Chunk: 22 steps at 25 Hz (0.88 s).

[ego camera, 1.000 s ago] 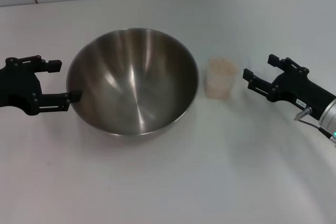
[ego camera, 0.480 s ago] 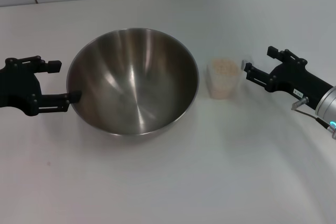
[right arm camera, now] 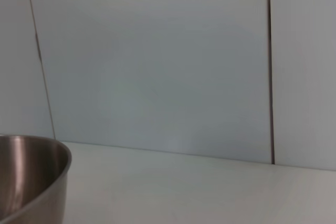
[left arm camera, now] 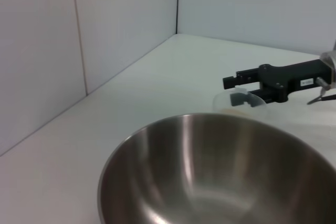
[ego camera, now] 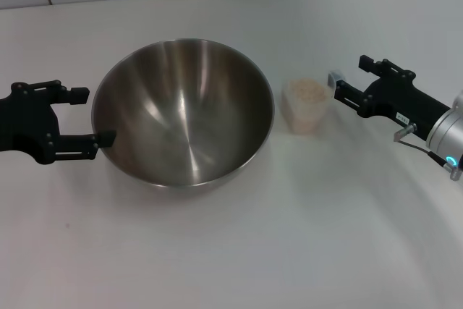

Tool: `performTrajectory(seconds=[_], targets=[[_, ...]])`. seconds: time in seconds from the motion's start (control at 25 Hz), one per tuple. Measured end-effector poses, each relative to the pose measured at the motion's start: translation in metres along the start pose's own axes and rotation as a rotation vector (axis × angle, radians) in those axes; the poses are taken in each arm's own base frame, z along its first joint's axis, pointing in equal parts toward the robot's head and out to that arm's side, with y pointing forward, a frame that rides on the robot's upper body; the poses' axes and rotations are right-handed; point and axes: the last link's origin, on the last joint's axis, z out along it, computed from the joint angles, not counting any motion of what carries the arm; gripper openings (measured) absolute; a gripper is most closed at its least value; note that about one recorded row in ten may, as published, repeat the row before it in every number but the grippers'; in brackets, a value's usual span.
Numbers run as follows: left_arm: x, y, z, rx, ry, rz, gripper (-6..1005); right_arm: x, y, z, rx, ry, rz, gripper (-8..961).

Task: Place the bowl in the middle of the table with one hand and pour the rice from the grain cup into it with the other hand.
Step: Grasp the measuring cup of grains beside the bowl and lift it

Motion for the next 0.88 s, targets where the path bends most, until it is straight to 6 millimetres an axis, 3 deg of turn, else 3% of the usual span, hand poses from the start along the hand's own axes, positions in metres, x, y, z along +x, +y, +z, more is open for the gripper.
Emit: performTrajectory(seconds=[0.4, 0.52, 0.72, 0.88], targets=[[0.0036, 0.0000, 0.0020, -0.015, -0.009, 0.007, 827, 0.0002, 0.0086, 0.0082, -0.009, 0.000, -0.069, 641], [0.0035, 0.0003, 0.0021, -0.017, -0.009, 0.006, 827, 0.0005, 0.0093, 0.0084, -0.010, -0.001, -0.075, 406], [0.0047, 0.0015, 0.0022, -0.027, -0.009, 0.010, 827, -0.0010, 0.0094, 0.0082, -0.009, -0.013, -0.073, 168], [0.0053, 0.0015, 0.0024, -0.029, -0.009, 0.012, 827, -0.0038, 0.0088, 0.0057, 0.002, -0.045, -0.082, 42]])
